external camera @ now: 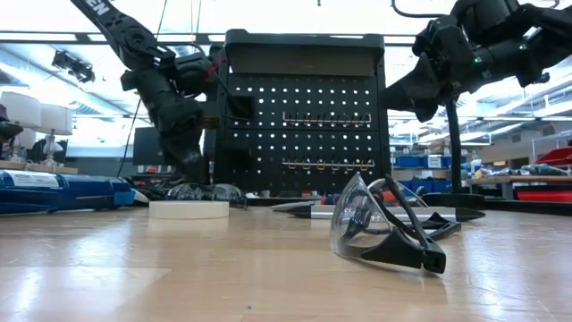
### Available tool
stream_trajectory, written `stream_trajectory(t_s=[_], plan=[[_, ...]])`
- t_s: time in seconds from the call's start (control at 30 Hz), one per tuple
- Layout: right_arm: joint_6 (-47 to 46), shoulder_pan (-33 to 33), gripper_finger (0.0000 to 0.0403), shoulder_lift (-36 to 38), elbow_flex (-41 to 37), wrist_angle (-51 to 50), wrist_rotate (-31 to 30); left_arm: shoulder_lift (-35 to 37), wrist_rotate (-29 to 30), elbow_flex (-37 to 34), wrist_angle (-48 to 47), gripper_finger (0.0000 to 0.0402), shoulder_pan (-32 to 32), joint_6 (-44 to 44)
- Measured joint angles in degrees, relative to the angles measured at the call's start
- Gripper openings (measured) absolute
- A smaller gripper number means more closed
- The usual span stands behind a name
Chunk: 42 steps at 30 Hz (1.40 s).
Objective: Hang tools onto peg board
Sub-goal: Put the top black safety glasses on the black peg board
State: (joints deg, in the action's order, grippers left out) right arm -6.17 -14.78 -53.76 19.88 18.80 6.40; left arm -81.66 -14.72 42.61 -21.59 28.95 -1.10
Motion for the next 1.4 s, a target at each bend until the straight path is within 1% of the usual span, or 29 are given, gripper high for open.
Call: stream_trajectory(t_s=[0.17,0.3,0.43,0.5,0.6,0.77,0.87,1.03,1.17,1.4], plan=[[0.0,0.01,0.0149,-0.26,0.0,0.37,0.8,-1.88,0.9,0.02,2.45,0.0166,-0.57,-0.4],[-0.02,0.02,0.0148,-0.48,0.0,0.3,0.8,-3.19,4.16,0.02,4.14,0.0166,-0.64,-0.43],[-0.02,0.1,0.0149,-0.46,0.0,0.49,0.8,-3.83,5.75,0.02,3.89,0.0156,-0.92,-4.25],[-0.02,0.08,0.0149,-0.46,0.0,0.74,0.79,-3.92,6.37,0.02,3.92,0.014,-1.36,-5.96],[-0.04,0.08,0.0148,-0.46,0.0,0.89,0.8,-3.92,6.56,0.02,4.09,0.0105,-1.92,-7.56],[-0.04,0.08,0.0149,-0.46,0.0,1.06,0.78,-3.92,6.56,0.02,4.02,0.0041,-2.1,-8.21],[-0.06,0.08,0.0147,-0.46,0.0,1.62,0.78,-3.9,6.48,0.02,4.04,0.0016,-2.11,-8.35],[-0.04,0.08,0.0147,-0.46,0.0,2.0,0.64,-3.86,6.52,0.04,4.08,0.0015,-2.63,-7.27],[-0.19,0.08,0.0146,-0.48,0.0,2.0,-2.1,-3.76,6.42,0.18,5.23,0.0015,-3.82,-5.62],[-1.3,0.08,0.0146,-0.5,0.0,2.15,-2.42,-1.86,5.64,5.63,5.01,0.0015,-5.57,-4.59]])
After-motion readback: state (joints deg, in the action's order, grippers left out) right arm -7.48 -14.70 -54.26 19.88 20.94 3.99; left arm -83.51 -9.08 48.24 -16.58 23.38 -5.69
